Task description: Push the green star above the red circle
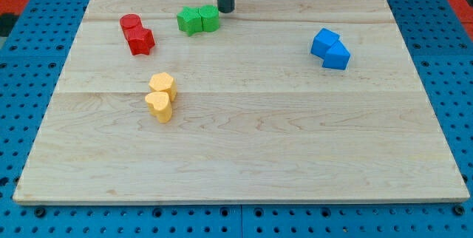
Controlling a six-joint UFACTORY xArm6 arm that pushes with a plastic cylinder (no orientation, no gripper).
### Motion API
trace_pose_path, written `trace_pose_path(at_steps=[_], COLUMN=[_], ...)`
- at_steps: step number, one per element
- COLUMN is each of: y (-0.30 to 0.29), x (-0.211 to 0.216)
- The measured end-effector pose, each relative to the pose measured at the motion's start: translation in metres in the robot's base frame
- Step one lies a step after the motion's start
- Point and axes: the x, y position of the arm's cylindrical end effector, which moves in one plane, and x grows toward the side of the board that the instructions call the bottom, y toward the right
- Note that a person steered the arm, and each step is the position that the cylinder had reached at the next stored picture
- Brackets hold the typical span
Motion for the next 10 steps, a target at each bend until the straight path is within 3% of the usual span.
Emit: trace_pose_path(at_steps=[1, 2, 4, 5, 7, 10], y=[-0.023, -0.023, -0.034, -0.065, -0.147, -0.136], x=[0.008, 0.044, 0.068, 0.071, 0.021, -0.016])
